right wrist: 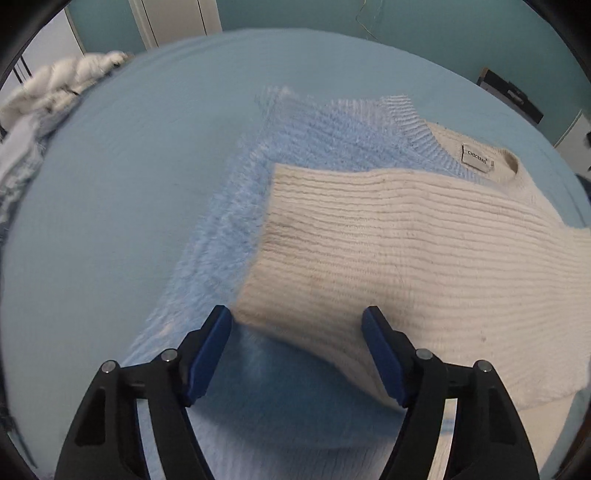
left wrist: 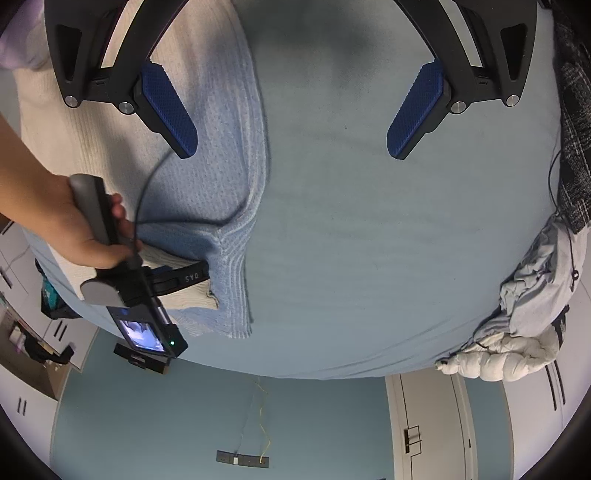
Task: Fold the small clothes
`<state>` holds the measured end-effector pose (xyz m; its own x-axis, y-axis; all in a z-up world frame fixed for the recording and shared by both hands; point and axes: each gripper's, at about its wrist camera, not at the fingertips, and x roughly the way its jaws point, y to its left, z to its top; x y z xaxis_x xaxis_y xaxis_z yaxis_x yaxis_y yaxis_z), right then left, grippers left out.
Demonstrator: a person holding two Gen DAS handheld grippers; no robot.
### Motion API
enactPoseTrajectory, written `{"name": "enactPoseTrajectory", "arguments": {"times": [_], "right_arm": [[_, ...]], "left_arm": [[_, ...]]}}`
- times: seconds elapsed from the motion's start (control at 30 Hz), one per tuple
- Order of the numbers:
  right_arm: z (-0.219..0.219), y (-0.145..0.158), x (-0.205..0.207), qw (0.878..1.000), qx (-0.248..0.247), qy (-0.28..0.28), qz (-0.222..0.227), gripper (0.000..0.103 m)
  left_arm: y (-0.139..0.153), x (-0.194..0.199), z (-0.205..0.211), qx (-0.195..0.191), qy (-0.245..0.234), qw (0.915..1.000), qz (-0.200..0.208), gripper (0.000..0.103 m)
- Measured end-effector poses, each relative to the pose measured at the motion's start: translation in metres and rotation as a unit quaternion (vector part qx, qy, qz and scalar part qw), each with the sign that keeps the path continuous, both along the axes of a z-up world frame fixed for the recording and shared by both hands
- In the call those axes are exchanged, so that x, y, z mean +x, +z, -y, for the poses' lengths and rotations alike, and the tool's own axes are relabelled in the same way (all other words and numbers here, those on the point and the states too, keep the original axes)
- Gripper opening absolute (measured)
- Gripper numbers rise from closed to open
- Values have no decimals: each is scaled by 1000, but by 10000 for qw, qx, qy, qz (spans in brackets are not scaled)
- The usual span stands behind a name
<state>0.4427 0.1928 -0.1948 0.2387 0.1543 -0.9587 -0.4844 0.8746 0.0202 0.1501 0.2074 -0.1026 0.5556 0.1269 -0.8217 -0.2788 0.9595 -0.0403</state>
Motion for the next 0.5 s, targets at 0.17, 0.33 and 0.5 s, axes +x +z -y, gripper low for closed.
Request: {"name": "enactPoseTrajectory", "arguments": {"times": [0.17, 0.33, 0.5], "right_arm": [[11, 14, 5, 9996, 198, -86, 192, 10], [24, 77, -4, 9937, 777, -346, 733, 10], [-2, 55, -29, 9971, 734, 182, 126, 15]], "left_arm": [[2, 0, -3, -133, 71, 9999, 6, 103], [8, -1, -3, -33, 135, 9999, 102, 103], [1, 0, -4, -112, 124, 9999, -20, 103]]}}
